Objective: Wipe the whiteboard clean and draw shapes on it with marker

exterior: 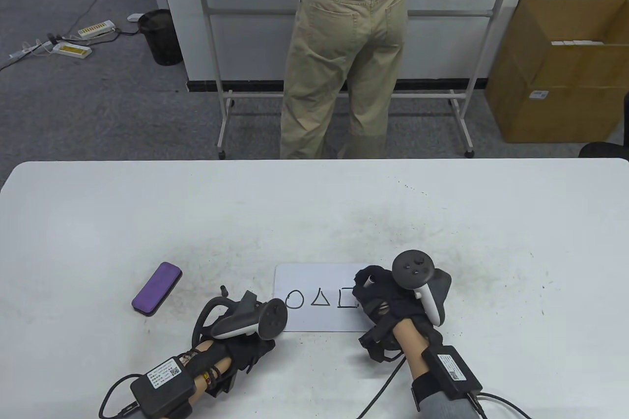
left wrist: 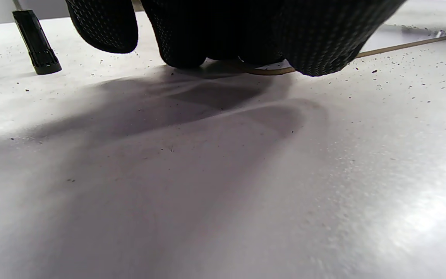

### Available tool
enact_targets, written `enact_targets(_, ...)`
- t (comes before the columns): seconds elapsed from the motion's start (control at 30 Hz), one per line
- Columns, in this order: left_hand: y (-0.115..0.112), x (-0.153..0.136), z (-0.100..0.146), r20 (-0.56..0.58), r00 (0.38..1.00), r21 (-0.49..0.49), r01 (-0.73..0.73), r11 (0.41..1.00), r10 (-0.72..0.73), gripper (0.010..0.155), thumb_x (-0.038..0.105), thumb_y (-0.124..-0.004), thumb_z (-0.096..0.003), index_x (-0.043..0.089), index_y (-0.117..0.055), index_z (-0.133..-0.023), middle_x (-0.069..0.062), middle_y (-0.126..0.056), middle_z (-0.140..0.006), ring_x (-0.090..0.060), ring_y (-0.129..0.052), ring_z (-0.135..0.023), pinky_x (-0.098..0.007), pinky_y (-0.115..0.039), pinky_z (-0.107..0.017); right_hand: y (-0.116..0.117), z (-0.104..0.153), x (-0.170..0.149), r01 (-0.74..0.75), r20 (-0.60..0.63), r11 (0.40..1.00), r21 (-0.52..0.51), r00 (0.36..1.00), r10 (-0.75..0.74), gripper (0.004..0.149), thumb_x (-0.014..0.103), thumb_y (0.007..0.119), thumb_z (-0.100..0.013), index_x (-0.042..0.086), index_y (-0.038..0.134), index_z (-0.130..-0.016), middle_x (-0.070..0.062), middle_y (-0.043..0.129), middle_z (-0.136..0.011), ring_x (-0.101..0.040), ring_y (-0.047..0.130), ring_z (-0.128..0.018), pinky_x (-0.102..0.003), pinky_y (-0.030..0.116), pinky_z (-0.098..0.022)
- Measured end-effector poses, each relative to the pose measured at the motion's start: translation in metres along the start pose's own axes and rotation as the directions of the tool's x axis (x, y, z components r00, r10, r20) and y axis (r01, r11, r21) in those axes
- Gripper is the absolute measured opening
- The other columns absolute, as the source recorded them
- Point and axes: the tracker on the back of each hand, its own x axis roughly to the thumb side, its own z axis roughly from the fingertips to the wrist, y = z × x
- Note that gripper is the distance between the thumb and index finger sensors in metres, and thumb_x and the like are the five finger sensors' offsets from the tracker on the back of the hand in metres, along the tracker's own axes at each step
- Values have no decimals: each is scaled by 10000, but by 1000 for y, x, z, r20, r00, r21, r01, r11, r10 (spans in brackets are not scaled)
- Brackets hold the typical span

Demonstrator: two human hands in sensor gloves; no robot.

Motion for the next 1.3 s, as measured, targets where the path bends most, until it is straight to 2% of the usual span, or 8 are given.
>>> enact_targets(0.17, 5, -8, 4, 30, 994, 69, -105, 992, 103, 606, 456, -758, -379, 312, -701, -965, 2, -653, -1125, -265, -747, -1033, -569, -660, -734, -13, 14, -9, 160, 50, 986, -42, 986, -158, 425, 362, 959, -341, 250, 918, -749, -88, 953, -776, -268, 1121, -538, -343, 967, -372)
enact_targets(0.27, 22, -15, 13, 35, 984, 193, -176, 965, 173, 602, 462, -759, -374, 314, -722, -957, -30, -624, -1132, -264, -763, -1014, -555, -677, -723, -14, 18, -16, 256, 66, 966, -39, 965, -253, 426, 360, 959, -342, 249, 916, -751, -90, 949, -779, -270, 1119, -542, -347, 965, -376)
enact_targets(0.4, 43, -40, 30, -20, 949, 405, -280, 870, 314, 604, 472, -762, -370, 308, -739, -952, -43, -636, -1123, -262, -784, -985, -525, -714, -692, -23, 20, -15, 353, 101, 934, -52, 932, -347, 427, 360, 958, -343, 250, 914, -753, -88, 945, -784, -269, 1116, -547, -349, 962, -379)
enact_targets(0.53, 46, -69, 38, -153, 910, 525, -256, 812, 386, 617, 487, -764, -372, 306, -734, -962, -53, -624, -1126, -272, -767, -982, -507, -722, -676, -30, 24, -13, 436, 131, 899, -43, 894, -428, 428, 362, 956, -345, 251, 912, -755, -87, 944, -786, -270, 1114, -550, -349, 961, -381)
enact_targets(0.77, 27, -95, 24, -360, 884, 446, -119, 887, 299, 670, 523, -799, -359, 317, -701, -989, -72, -582, -1148, -286, -760, -984, -507, -726, -670, -34, 29, -15, 467, 145, 884, -28, 877, -458, 431, 367, 953, -348, 251, 908, -760, -86, 939, -792, -269, 1112, -554, -348, 960, -384)
enact_targets(0.9, 16, -93, 9, -464, 876, 352, 46, 935, 132, 661, 526, -814, -353, 369, -695, -983, -49, -622, -1136, -245, -818, -932, -464, -765, -634, -34, 30, -14, 476, 144, 879, -22, 872, -468, 432, 366, 953, -348, 251, 908, -761, -88, 939, -790, -267, 1113, -555, -347, 960, -385)
enact_targets(1.13, 8, -85, -3, -494, 869, 284, 126, 951, 32, 564, 468, -855, -351, 346, -818, -900, -14, -943, -870, -177, -1008, -639, -405, -869, -470, -29, 31, -11, 478, 147, 878, 0, 869, -473, 434, 366, 953, -348, 251, 905, -764, -88, 938, -792, -269, 1112, -557, -347, 959, -386)
enact_targets(1.3, 5, -82, -5, -498, 867, 290, 185, 939, -17, 481, 422, -868, -354, 345, -889, -828, 8, -1010, -774, -137, -1056, -548, -377, -909, -419, -28, 31, -11, 477, 149, 879, 6, 869, -472, 433, 367, 953, -349, 252, 905, -764, -86, 939, -791, -264, 1112, -558, -347, 959, -387)
